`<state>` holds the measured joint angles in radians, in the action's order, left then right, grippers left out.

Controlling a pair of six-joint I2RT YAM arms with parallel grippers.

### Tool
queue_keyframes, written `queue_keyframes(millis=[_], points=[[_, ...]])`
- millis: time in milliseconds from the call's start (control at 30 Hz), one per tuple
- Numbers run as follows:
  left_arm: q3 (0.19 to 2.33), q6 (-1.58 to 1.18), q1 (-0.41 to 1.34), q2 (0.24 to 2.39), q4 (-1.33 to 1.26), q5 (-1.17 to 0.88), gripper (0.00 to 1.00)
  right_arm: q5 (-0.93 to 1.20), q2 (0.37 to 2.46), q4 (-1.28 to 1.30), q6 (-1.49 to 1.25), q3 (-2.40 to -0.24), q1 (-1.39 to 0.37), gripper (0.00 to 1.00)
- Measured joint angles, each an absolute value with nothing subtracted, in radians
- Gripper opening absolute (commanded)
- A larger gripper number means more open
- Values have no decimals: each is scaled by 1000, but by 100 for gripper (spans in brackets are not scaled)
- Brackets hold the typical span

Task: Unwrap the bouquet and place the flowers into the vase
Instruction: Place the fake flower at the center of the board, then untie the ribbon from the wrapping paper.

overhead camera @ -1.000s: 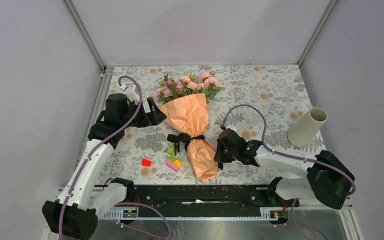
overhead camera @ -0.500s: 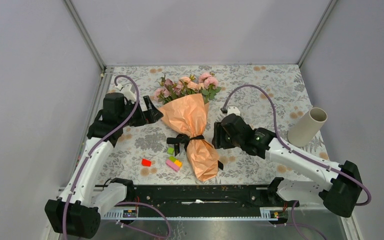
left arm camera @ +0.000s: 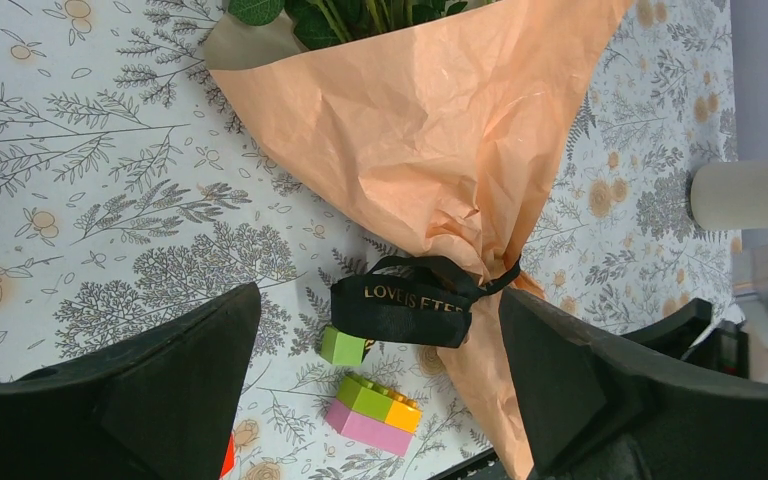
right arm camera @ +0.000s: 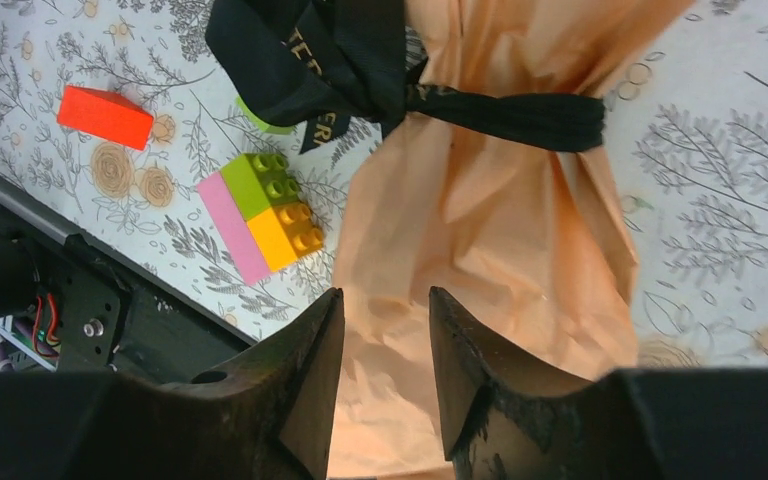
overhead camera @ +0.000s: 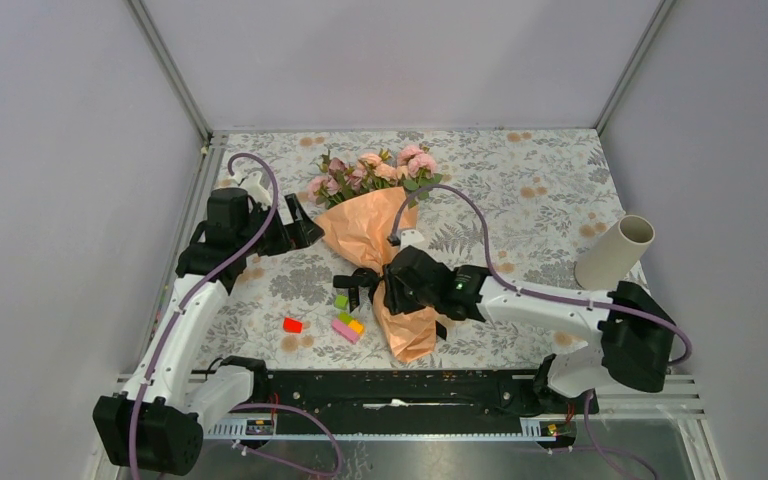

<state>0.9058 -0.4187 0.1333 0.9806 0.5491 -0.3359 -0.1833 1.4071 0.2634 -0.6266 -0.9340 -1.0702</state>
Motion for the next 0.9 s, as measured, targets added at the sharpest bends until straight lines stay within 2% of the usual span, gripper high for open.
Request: queue_keyframes(millis=[567,733,833,900], points=[[890,-418,131,981,537,-328,97,-202,1558,148,-648,-873,-1078,36],[890,-418,131,981,537,-329,97,-201,1545,148,-636,-873,-1078,41],[890,-418,131,976,537,-326,97,-200,1496,163,-624,-873,-1078,52],[890,-418,131,971,537,-324,97,-197,1447,180,-606,-876,-1078,56]])
